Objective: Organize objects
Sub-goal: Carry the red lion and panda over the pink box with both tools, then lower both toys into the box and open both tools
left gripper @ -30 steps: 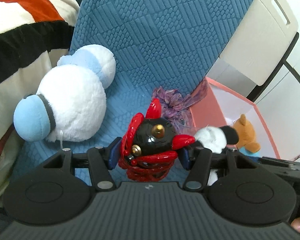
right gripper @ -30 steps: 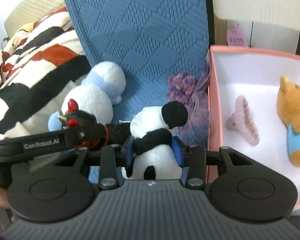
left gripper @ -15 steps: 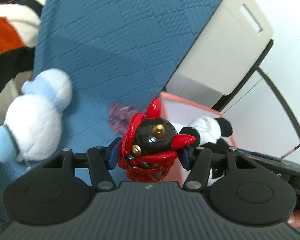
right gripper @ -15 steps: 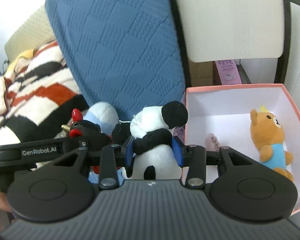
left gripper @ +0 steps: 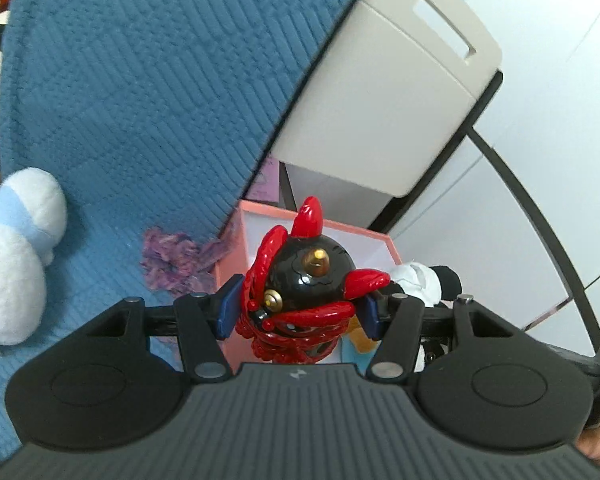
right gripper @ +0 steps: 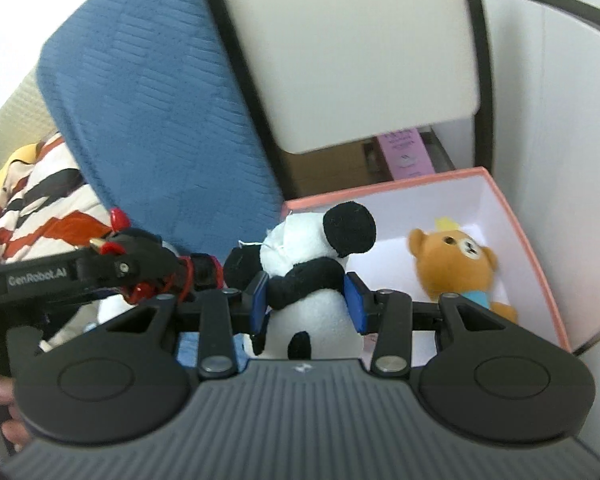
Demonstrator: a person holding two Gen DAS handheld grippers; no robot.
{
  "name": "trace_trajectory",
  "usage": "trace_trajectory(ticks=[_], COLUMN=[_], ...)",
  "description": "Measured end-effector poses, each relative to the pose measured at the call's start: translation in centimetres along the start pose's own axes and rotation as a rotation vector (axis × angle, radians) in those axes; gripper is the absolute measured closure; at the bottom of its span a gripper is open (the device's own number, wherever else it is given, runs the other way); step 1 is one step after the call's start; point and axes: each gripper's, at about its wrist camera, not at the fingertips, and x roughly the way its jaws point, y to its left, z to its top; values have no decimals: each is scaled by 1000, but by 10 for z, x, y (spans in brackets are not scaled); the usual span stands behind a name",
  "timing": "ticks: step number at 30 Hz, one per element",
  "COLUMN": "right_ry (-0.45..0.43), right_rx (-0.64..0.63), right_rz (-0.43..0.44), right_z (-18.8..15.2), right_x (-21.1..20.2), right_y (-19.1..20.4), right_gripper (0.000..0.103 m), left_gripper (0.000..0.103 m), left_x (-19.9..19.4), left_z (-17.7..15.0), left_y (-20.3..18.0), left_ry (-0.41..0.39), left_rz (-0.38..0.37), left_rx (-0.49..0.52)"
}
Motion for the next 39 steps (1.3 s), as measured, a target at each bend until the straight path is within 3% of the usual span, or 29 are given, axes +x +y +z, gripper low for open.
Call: trace_trajectory(ticks=[11,23,28,31,39], right_ry=[108,205,200,190,98], right_rx=[60,31,18,27,18], right_rz=[-47,-57,-62,-64,-41], right_z=[-34,-69,-65,-61,-47], right_x=[46,80,75,68,25], right_y=[-65,-84,-83,-83,-64], right_gripper=[59,58,56,43,43], left_gripper=[40,40,37,37,37], left_x=[70,125,126,122,77], left_z=[-36,-61,-60,-60,-49], left_y=[-20,-23,-25,-26,-30], left_ry=[162,301,317,324,258], left_rz=[21,40,30,30,21], left_rx=[35,51,73,88,138])
